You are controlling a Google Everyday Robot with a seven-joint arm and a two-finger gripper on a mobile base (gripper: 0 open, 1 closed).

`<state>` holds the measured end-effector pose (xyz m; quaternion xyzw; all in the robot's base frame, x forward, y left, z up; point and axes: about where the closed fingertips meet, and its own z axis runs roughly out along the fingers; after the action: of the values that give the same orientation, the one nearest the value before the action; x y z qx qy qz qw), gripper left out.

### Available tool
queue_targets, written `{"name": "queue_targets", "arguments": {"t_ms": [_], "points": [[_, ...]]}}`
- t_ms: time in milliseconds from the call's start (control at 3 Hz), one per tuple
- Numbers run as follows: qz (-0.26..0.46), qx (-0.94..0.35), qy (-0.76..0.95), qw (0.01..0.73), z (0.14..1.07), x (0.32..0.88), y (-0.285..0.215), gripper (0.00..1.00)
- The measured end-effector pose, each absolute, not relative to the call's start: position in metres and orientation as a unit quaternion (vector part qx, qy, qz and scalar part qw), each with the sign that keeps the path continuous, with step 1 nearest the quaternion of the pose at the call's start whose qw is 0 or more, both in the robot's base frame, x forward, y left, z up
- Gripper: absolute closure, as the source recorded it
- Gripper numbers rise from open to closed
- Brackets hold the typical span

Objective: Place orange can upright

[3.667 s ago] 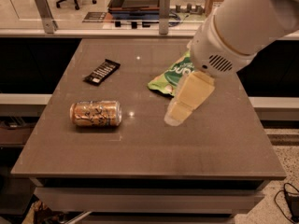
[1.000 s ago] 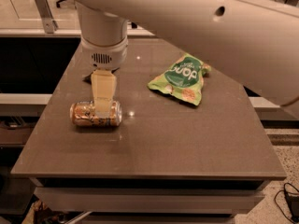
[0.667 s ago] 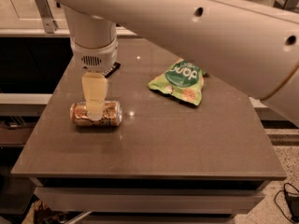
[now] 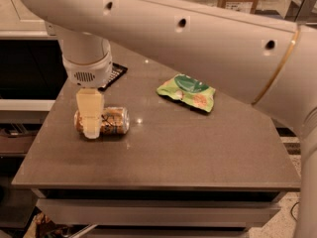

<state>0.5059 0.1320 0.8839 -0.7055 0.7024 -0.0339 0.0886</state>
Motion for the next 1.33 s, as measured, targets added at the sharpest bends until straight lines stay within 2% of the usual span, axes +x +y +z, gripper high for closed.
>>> {"name": "queue_targets", "arguments": {"t_ms": [667, 1000, 1333], "points": [[-0.016, -0.707, 0.702, 0.084, 0.857, 0.502, 0.139, 0.00], [-0.011, -0.710, 0.699, 0.083, 0.850, 0.504, 0.142, 0.18], [-0.012, -0.710, 0.699, 0.085, 0.851, 0.504, 0.142, 0.42]]}}
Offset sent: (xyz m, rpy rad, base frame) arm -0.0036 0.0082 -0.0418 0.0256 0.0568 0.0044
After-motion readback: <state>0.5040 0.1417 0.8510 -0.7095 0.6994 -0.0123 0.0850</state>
